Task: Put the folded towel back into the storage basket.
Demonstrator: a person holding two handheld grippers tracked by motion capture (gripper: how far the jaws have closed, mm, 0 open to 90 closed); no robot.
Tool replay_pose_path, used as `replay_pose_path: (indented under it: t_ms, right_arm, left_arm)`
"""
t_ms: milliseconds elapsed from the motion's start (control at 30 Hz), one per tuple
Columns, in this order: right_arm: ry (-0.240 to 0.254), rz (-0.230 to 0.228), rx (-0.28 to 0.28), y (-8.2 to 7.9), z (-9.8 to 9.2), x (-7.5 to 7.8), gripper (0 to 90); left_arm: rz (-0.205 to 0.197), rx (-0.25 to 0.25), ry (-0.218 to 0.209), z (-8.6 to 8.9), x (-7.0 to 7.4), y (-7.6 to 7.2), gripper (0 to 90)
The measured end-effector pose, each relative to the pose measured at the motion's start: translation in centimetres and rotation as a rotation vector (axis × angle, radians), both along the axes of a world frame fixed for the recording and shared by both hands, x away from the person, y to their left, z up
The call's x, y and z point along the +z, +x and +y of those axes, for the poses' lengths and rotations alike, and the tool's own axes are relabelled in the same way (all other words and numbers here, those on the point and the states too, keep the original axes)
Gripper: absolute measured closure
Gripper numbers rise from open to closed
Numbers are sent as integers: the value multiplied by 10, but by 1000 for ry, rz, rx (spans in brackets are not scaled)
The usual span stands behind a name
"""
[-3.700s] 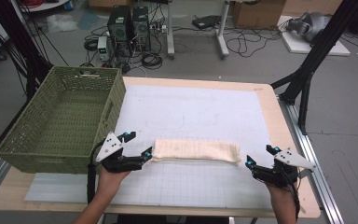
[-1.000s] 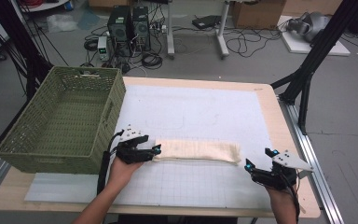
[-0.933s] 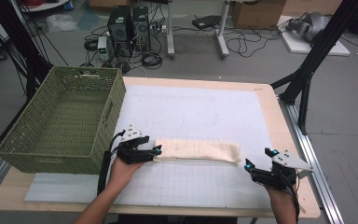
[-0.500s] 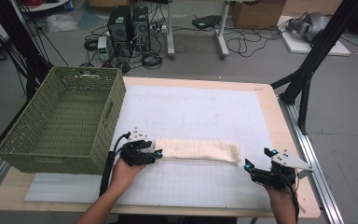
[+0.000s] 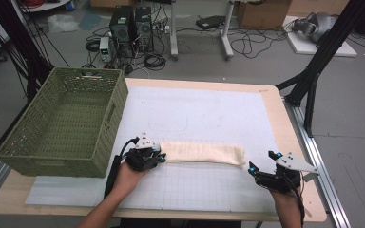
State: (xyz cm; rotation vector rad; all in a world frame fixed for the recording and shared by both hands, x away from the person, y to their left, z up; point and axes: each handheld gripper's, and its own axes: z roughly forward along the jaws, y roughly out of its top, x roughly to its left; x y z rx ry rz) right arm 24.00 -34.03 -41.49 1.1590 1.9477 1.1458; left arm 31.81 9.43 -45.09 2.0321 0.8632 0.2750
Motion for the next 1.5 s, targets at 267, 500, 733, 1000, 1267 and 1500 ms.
replay_pose_path:
  t_ms: [267,500,733,1000,1267,1500]
  right_arm:
    - [6,-2,4,1,1,-1,158]
    - [23,24,-10,7,2,-4,157]
    - [42,31,-15,17,6,-6,158]
    - [28,76,-12,29,20,-11,169]
    - [37,98,-20,36,25,-15,208]
    - [26,155,-14,42,29,-24,271]
  left_arm:
    - [-3,3,-10,1,0,-1,816]
    - [-44,1,-64,5,2,-3,817]
    - [-71,-4,-93,8,6,-5,817]
    - [-77,-11,-111,9,7,-6,816]
    - [-91,-13,-126,9,9,-8,814]
    - [-91,-17,-125,10,10,-8,814]
